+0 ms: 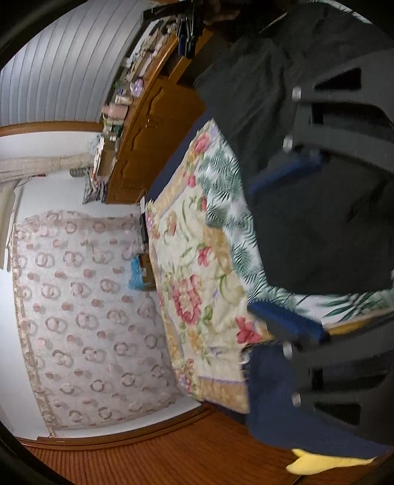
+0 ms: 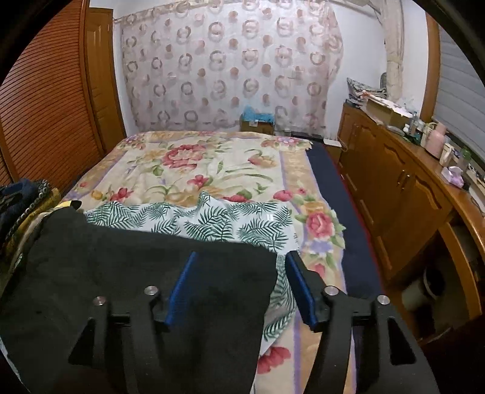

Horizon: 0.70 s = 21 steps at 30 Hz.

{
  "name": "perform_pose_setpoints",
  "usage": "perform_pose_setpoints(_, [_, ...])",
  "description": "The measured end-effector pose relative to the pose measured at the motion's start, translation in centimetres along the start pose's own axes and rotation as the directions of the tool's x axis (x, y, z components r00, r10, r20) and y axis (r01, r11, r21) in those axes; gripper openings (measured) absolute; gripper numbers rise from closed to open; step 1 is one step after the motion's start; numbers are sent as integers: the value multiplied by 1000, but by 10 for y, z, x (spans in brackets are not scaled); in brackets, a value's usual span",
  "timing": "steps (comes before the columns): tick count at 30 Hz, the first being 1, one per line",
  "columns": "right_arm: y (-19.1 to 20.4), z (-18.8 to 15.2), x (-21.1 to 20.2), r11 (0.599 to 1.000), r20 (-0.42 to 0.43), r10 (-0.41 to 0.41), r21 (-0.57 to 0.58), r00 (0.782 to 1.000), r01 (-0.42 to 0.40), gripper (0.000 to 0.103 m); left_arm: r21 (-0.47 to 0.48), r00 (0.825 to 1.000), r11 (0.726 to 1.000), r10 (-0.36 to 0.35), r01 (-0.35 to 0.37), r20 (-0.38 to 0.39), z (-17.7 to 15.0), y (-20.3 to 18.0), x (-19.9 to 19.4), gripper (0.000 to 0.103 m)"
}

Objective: Fold small clothes

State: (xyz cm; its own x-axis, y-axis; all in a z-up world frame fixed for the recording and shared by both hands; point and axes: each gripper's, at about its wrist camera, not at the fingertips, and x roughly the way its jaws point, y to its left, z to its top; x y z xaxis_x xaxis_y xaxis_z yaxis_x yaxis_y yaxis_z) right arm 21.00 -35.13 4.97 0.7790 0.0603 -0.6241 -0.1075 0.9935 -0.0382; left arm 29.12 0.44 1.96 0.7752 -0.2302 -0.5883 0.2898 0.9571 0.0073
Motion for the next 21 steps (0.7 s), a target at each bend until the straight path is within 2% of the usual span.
perform_pose_setpoints(6, [3, -35, -33, 998, -12, 44, 43, 999, -44, 63, -11, 999, 1000, 7, -7, -50, -30, -11, -12, 79])
perform_pose_setpoints(11, [-2, -64, -54, 996, -57, 61, 68, 996, -57, 63, -1, 996, 1000, -3, 3, -87, -47, -23, -12, 79])
perform_pose_setpoints(18, [-14, -85, -47, 993, -147, 81, 93, 986, -68, 62, 18, 991, 1000, 15, -12, -134, -57, -30, -2, 79])
perform_pose_setpoints(21, [-13, -83, -37, 992, -168, 95, 97, 981, -79, 55, 19, 986, 999, 44, -42, -161, -63, -29, 2, 68])
